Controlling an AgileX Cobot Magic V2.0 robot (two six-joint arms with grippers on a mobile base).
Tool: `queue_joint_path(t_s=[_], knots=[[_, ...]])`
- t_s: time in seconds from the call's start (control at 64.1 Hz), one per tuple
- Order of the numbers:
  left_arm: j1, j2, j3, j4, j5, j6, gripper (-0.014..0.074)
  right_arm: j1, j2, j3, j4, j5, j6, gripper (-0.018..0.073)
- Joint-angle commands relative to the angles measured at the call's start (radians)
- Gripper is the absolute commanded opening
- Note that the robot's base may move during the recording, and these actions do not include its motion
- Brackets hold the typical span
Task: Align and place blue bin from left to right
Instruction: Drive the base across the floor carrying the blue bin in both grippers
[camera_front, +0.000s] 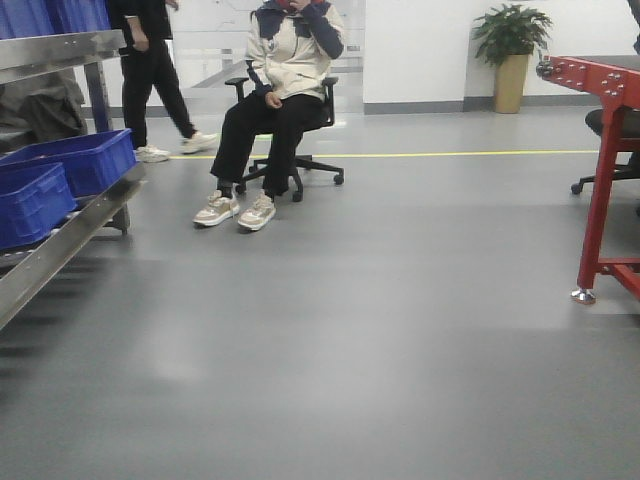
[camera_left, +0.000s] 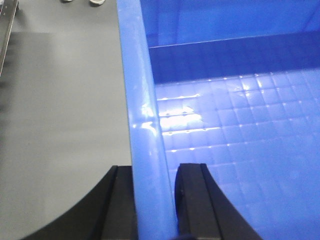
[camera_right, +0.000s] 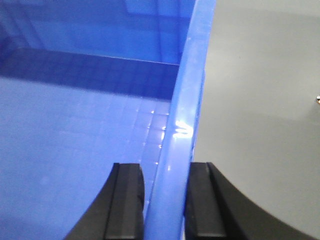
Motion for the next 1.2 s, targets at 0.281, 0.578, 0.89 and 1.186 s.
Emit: queue_joint_path(t_s=[0.281, 0.578, 0.89, 1.186], knots=[[-0.008, -0.027, -0.012, 0.007, -0.077, 0.023, -0.0010, 0.005, -0.026, -0.017, -0.002, -0.108, -0.033, -0.0073], [-0.008, -0.027, -0.012, 0.007, -0.077, 0.023, -0.0010, 0.005, -0.026, -0.017, -0.002, -0.108, -0.033, -0.0073], [-0.008, -0.027, -0.012, 0.007, -0.077, 0.023, -0.0010, 0.005, -0.026, -0.017, -0.002, -0.108, -0.033, -0.0073], [-0.008, -0.027, -0.012, 0.007, -0.077, 0.023, -0.0010, 0.005, -0.026, -0.017, -0.002, -0.113, -0.033, -0.0073]])
